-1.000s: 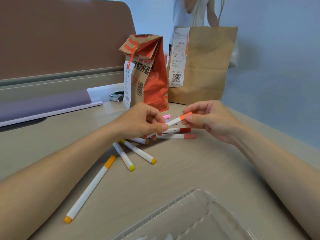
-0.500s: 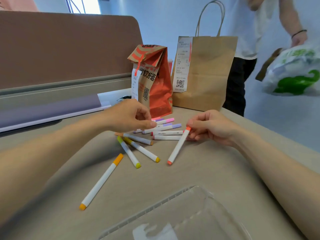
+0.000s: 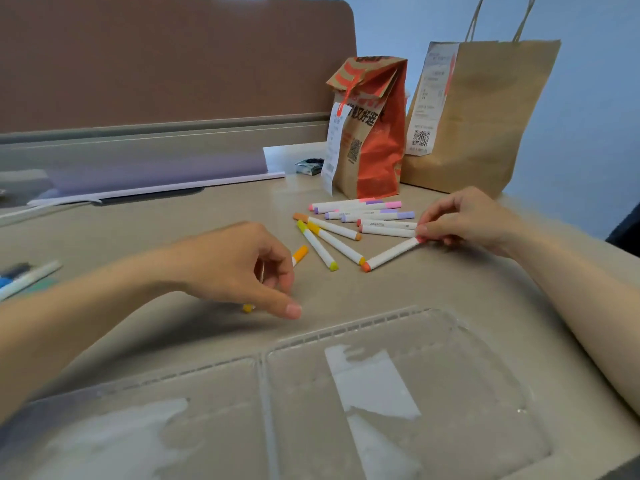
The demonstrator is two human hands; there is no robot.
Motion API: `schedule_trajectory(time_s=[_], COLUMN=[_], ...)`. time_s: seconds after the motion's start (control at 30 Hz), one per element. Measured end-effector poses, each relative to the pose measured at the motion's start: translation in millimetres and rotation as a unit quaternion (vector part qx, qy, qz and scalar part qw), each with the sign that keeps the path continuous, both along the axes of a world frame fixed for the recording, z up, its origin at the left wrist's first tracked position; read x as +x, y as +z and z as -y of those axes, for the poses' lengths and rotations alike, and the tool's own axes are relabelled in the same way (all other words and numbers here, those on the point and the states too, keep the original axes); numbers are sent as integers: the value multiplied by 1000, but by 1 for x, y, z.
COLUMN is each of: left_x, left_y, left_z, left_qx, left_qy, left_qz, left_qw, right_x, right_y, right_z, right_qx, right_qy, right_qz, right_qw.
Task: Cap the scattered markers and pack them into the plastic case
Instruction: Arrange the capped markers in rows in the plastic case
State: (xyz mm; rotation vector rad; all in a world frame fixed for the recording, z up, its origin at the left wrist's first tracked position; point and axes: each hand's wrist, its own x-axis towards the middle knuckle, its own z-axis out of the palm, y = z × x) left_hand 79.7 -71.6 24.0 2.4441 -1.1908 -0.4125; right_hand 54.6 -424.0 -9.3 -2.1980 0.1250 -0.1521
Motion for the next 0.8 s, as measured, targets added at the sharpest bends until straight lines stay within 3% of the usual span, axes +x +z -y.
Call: schedule_trajectory(time_s=[0.17,0.5,0.8], left_x=[-23,-21,2], left_y=[-15,-13,-19], left_z=[-12,-12,5], left_qx=[-4,17,0], left_qy=[0,18,23], left_qz=[8,84,108], left_qw=[1000,996,994], right_x=[1,9,14], right_y=[-5,-10,-12], right_z=[0,5,6], right_qx=[-103,-141,-253], right_qy=[3,-37,-57], right_qz=[5,75,19], right_qw=[995,986,966])
